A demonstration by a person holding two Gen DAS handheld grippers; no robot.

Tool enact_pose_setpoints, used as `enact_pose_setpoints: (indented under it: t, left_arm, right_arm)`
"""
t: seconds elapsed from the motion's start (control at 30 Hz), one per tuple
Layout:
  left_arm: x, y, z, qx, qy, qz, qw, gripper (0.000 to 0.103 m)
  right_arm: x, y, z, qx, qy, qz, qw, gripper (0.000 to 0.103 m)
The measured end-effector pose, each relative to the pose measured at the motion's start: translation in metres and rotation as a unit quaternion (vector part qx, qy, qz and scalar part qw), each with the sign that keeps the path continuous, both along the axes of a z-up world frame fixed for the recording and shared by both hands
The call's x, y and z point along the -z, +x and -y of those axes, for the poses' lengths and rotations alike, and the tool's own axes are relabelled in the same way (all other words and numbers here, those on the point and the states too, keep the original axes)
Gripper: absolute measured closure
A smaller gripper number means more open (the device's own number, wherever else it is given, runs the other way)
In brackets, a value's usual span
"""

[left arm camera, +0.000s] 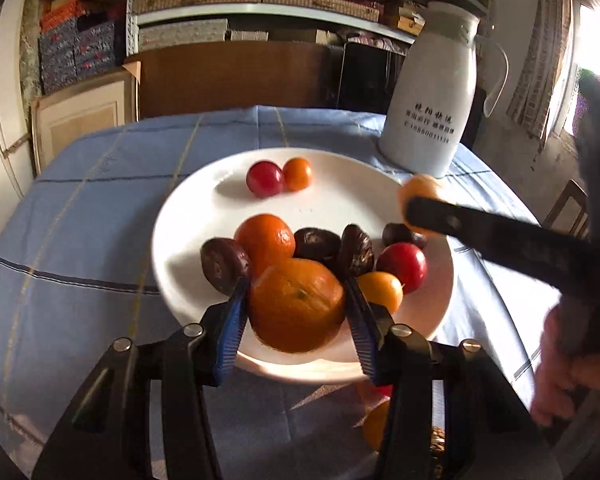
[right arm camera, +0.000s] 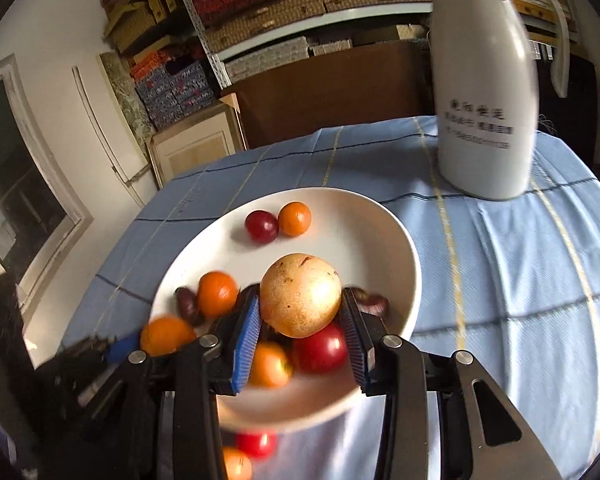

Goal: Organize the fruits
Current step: 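Place the orange and pale yellow fruit on the plate, opening both tools, then grasp a dark brown fruit with the right tool while the left tool grasps a yellow-orange fruit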

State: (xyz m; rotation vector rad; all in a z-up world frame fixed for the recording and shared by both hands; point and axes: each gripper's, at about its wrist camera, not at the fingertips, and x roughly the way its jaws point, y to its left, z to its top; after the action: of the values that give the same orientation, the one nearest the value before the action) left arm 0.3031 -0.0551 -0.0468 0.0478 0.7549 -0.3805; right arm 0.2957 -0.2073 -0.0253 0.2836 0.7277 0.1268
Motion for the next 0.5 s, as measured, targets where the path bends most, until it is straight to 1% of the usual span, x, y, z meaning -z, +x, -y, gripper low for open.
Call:
enact_pose_setpoints:
  t: [0.1,0.13,0.17,0.27,0.3,0.37,0.4,0.5]
  left_arm:
    - [0.002,0.002,-0.001,-0.003,0.01,0.008,0.9999,0.037]
    - [0.002,0.002,-0.002,-0.004,0.008,0.011,0.9999,0.028]
    - [0.0,0.0,-0.004,-0.007,0.005,0.015,0.9999,0.021]
    - [-0.005,-0.009,-0.006,-0.011,0.011,0.03,0.9994,0.013]
    - [-0.006,-0.014,-0.007,-0.015,0.017,0.037,0.9991,0.012]
    - [-0.007,-0.022,-0.009,-0.017,0.025,0.042,0.9986,0.006]
    - [-0.007,-0.026,-0.01,-0.018,0.028,0.044,0.9985,0.005]
    - [-0.003,-0.04,-0.012,-0.021,0.038,0.045,0.998,0.005]
  right_arm:
    - [0.007,0.01,-0.001,0.002,0.0,-0.004,1.0,0.061]
    - [0.008,0.01,0.001,0.006,0.003,-0.003,1.0,0.06]
    - [0.008,0.008,0.005,0.009,0.008,-0.002,1.0,0.059]
    - [0.001,-0.006,0.015,0.018,0.027,0.009,0.999,0.058]
    - [-0.001,-0.012,0.017,0.02,0.029,0.014,0.999,0.055]
    - [-0.004,-0.028,0.021,0.025,0.029,0.023,0.999,0.048]
    - [-0.005,-0.034,0.022,0.027,0.028,0.027,0.999,0.045]
    - [0.003,-0.061,0.022,0.023,0.034,0.026,0.999,0.04]
